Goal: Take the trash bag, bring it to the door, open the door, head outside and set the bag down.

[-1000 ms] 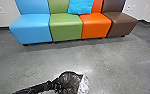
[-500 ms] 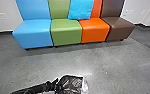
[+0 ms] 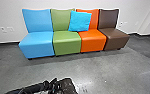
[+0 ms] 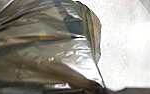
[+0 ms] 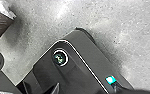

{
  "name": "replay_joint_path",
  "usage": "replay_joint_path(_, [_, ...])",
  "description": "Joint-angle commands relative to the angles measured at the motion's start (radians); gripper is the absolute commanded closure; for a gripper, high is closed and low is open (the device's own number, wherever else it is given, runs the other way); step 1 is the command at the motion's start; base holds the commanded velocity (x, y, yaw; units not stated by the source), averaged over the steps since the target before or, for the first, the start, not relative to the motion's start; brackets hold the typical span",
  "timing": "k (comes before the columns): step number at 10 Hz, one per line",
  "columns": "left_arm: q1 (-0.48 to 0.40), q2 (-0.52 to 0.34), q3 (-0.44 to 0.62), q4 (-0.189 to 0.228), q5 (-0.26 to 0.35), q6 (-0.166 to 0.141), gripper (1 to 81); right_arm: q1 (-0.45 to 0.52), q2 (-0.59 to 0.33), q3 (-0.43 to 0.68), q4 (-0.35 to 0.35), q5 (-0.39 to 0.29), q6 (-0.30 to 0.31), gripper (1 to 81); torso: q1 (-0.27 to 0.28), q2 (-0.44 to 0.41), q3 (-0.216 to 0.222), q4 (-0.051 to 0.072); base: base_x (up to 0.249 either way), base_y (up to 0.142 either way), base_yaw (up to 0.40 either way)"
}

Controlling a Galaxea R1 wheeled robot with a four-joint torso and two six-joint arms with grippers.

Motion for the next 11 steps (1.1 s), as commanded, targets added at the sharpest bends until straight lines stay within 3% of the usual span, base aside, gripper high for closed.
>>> replay_joint_path(1, [-0.135,-0.021,0.015,-0.027,0.064,0.002,81.1,0.02,-0.056,0.015,-0.005,-0.071,-0.001,1.0,-0.062,0.096,0.095,0.0,0.0,0.0,0.0])
replay_joint_path(4, [-0.138,-0.041,0.049,-0.027,0.064,0.0,81.1,0.02,-0.046,0.004,-0.005,-0.073,-0.002,1.0,-0.132,0.204,0.207,0.0,0.0,0.0,0.0])
replay_joint_path(5, [-0.138,-0.049,0.057,-0.027,0.064,0.002,81.1,0.02,-0.046,0.004,-0.005,-0.073,-0.002,1.0,-0.155,0.24,0.144,0.0,0.0,0.0,0.0])
replay_joint_path(6, [-0.138,-0.053,0.063,-0.027,0.064,0.002,81.1,0.021,-0.045,0.004,-0.005,-0.073,-0.002,1.0,-0.175,0.27,0.174,0.0,0.0,0.0,0.0])
replay_joint_path(8, [-0.13,-0.073,0.086,-0.024,0.067,0.002,81.1,0.02,-0.035,-0.004,-0.005,-0.073,-0.005,1.0,-0.21,0.323,0.194,0.0,0.0,0.0,0.0])
replay_joint_path(10, [-0.127,-0.122,0.149,-0.022,0.067,0.002,81.1,0.02,-0.019,-0.02,-0.005,-0.073,-0.009,1.0,-0.254,0.391,0.3,0.0,0.0,0.0,0.0])
replay_joint_path(11, [-0.126,-0.138,0.175,-0.022,0.067,0.002,81.1,0.02,-0.012,-0.027,-0.005,-0.074,-0.009,1.0,-0.27,0.42,0.309,0.0,0.0,0.0,0.0])
